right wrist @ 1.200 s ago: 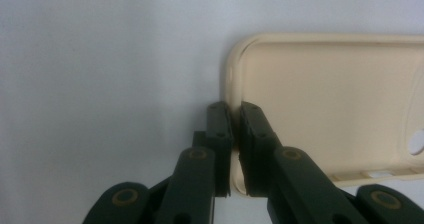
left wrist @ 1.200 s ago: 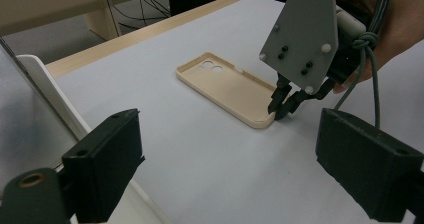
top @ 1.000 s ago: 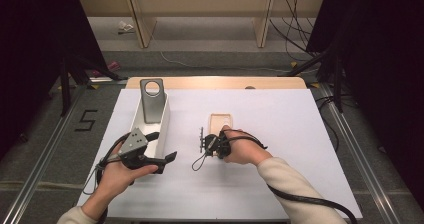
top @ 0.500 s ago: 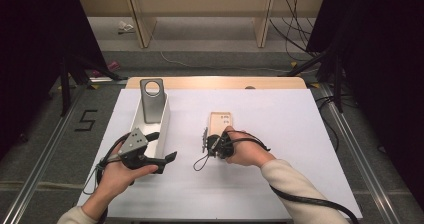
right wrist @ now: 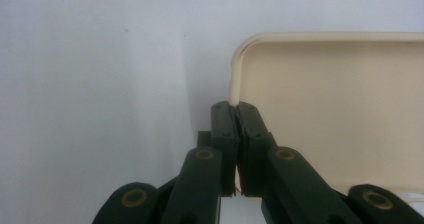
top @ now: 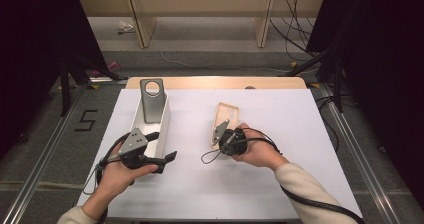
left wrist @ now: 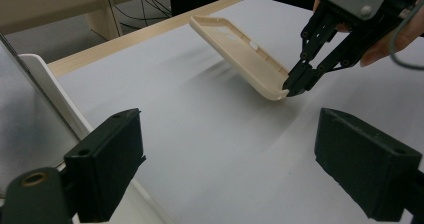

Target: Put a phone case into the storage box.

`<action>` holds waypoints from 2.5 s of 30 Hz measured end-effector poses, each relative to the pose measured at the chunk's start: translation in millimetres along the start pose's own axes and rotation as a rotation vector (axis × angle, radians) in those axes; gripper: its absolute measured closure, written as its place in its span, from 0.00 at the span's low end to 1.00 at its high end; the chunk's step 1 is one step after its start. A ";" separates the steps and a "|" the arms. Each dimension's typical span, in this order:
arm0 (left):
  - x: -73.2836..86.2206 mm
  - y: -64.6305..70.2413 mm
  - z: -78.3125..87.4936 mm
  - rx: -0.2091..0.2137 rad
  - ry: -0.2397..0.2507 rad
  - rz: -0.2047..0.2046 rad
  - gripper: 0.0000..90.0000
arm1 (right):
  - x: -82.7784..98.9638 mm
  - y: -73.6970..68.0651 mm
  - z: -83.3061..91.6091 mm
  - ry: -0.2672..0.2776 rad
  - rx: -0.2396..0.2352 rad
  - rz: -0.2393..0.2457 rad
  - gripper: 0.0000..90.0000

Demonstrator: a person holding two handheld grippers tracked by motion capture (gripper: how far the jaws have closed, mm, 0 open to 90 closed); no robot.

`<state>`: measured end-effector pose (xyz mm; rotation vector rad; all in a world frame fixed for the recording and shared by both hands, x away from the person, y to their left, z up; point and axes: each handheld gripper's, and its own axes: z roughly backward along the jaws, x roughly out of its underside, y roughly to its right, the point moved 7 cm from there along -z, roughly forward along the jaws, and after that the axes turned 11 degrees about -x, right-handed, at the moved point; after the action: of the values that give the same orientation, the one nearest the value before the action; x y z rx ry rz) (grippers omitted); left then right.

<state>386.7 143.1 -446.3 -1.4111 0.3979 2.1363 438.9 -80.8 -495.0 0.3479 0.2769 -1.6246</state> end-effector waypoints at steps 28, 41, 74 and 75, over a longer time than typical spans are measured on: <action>0.9 0.8 -1.7 -0.002 0.000 0.007 0.14 | 18.7 -31.9 38.7 0.220 -0.052 -0.016 0.98; -0.4 0.0 -0.8 -0.003 0.005 0.011 0.14 | 22.5 -42.3 47.0 0.281 -0.085 -0.020 0.98; -35.6 20.0 -22.5 0.063 -0.044 0.039 0.18 | 41.9 -63.4 51.3 0.318 -0.121 -0.033 0.98; -40.2 23.8 -26.0 0.072 -0.043 0.030 0.18 | 41.4 -64.4 51.1 0.319 -0.123 -0.034 0.98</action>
<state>404.5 99.2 -421.4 -1.3246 0.4782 2.1506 369.1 -133.0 -465.7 0.5103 0.6240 -1.5738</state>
